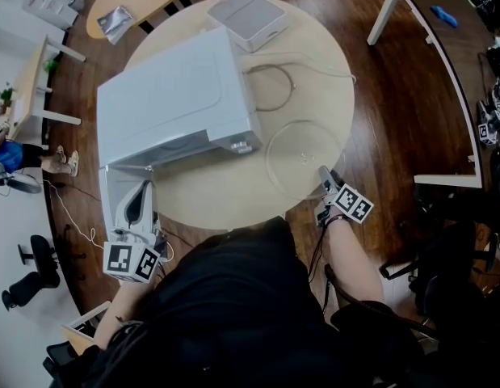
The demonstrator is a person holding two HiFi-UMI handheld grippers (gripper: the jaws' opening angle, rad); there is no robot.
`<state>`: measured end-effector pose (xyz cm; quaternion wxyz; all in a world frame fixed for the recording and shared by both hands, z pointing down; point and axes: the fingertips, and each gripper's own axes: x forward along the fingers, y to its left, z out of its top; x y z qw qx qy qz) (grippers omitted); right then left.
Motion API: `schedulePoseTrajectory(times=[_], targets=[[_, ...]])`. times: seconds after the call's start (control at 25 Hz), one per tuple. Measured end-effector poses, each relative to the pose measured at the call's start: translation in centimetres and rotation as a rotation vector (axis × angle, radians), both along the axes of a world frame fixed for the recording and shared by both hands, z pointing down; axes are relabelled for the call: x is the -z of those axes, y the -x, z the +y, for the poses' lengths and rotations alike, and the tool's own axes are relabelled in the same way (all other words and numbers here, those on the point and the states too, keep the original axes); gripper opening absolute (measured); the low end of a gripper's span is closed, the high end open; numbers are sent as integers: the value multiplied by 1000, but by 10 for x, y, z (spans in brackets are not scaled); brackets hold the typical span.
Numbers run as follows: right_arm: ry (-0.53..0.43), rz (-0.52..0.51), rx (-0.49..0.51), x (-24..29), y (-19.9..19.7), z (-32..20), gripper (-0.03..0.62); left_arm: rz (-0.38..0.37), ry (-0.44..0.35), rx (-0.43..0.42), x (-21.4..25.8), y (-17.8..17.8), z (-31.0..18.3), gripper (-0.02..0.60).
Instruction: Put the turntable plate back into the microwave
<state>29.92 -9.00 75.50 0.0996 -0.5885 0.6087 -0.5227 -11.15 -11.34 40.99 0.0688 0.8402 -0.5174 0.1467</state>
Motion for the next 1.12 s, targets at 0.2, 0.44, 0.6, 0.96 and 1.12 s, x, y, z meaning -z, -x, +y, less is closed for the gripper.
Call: schedulePoseTrajectory(times=[0.2,0.44,0.6,0.96,1.12], targets=[[-15,-57,0,-1,2,-1,236,-5,2,13,-1,-2,5,6],[-36,-120,27,-1,9,-5,236,2,4,17,-3,-7,3,6],[-31,-158,36,-4,15,-5,236,4,-5,2,-2,-15,1,6],[-42,-172,29,-4,12,0,201,-3,-7,-38,-3,-22,-1,6],[-47,-146,22,0,8,4,178,9,-10,-58,-1,-31,-4,6]])
